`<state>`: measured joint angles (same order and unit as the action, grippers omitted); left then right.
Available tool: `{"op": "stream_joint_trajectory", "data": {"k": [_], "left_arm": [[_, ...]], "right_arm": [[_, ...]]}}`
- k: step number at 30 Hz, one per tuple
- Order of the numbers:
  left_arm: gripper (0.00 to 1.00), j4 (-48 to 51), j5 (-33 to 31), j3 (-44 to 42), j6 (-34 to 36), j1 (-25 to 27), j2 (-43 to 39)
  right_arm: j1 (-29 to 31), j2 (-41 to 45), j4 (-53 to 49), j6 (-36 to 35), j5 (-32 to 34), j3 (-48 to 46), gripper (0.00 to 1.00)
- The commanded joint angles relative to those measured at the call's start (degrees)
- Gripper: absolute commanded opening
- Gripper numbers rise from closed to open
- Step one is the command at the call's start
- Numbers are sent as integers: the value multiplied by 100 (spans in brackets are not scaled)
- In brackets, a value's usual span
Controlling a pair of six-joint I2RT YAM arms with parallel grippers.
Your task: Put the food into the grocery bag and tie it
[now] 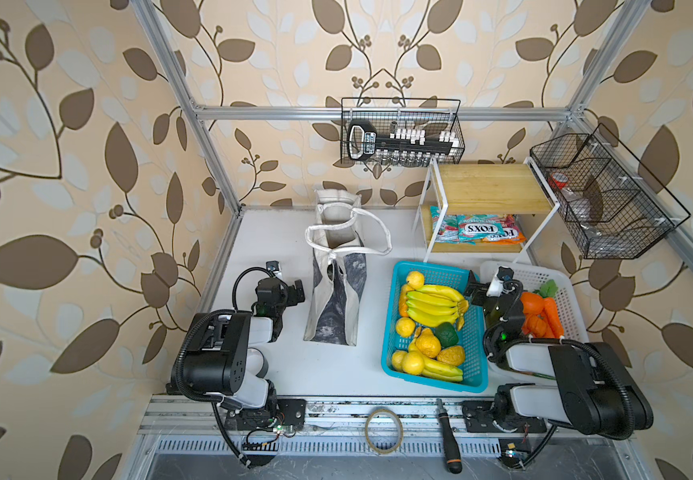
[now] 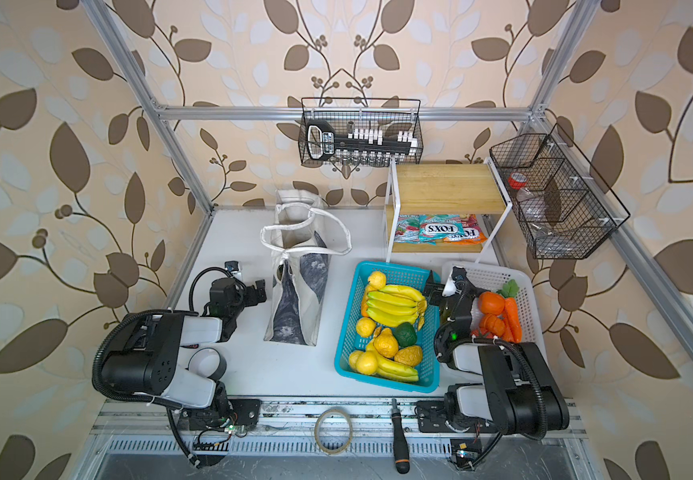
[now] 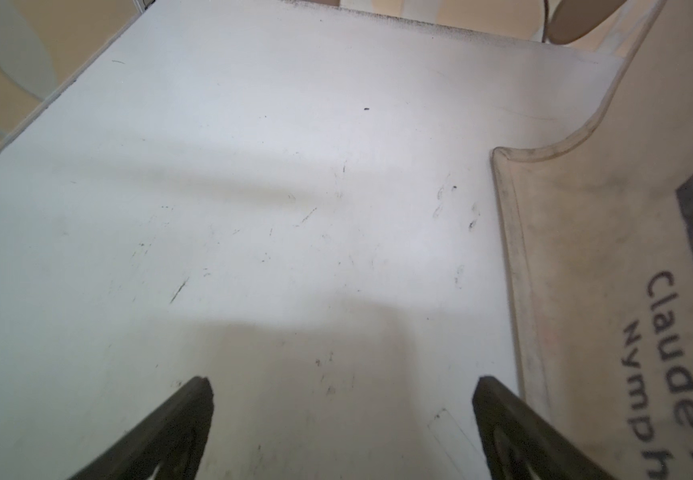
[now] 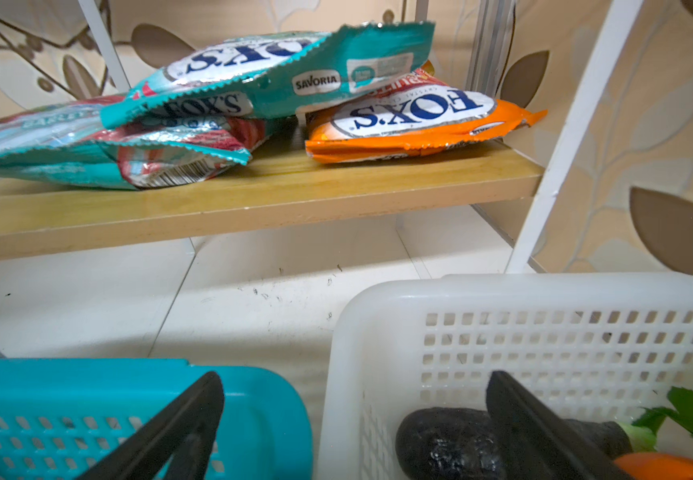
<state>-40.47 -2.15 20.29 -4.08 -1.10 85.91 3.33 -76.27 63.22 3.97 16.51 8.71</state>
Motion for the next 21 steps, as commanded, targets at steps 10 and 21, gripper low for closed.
{"op": "stream_joint_trajectory", "data": {"k": [10, 21], "left_arm": [[99, -227, -134, 163, 125, 14, 14], [99, -241, -128, 148, 126, 15, -3]], "right_arm": [[19, -82, -227, -185, 36, 25, 100], [-236, -91, -489, -350, -1142, 159, 100]]}}
